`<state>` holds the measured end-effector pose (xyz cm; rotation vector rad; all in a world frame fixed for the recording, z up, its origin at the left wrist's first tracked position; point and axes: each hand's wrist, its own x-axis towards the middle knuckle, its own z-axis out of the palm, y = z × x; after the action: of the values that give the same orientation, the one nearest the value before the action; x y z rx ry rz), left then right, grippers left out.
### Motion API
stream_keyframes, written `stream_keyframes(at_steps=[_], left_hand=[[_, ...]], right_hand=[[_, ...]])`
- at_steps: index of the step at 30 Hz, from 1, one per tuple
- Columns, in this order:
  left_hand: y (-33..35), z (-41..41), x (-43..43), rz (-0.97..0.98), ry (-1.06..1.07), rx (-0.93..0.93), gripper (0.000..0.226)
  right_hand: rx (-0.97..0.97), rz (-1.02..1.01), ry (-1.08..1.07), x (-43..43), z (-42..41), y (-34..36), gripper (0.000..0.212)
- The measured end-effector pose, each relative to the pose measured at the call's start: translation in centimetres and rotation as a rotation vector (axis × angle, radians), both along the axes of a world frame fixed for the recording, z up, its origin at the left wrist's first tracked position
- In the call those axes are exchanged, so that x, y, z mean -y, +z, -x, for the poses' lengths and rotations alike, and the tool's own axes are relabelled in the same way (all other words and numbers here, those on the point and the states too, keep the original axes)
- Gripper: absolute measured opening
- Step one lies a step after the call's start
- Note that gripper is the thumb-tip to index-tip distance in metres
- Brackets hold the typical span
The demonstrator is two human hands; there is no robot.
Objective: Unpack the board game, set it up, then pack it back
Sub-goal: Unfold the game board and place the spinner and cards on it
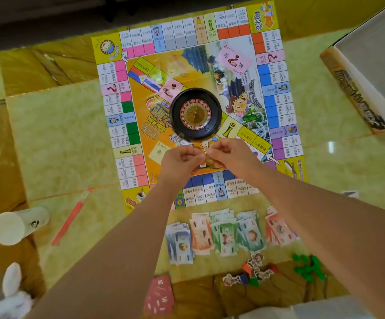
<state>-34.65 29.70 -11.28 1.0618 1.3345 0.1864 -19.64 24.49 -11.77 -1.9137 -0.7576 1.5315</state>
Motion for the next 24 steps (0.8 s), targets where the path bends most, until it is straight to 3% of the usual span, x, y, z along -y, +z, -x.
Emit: stream_keyframes(at_steps=[9,15,21,24], left_hand=[[-1.7,-2.1,7.8,-0.139,-0.432,-0.331,0.012],[-2.1,-5.8,11.0,-0.184,-0.514,-0.375,0.018],[-2.5,-10.8,11.9,-0.244,-0.559,-0.413,0.028],[-2.6,-12.2,11.8,-0.279,-0.577,-0.425,0.03]], right_hand=[[0.396,0.245,0.104,10.9,-4.9,-1.4,0.009],[0.573,0.327,-0.174,15.4,-9.9,-1.4,0.007],[0.541,0.32,-0.529,16.5,-14.0,-2.1,0.016],[0.548,0.359,-0.603,16.7,-15.5,-3.0,0.015]])
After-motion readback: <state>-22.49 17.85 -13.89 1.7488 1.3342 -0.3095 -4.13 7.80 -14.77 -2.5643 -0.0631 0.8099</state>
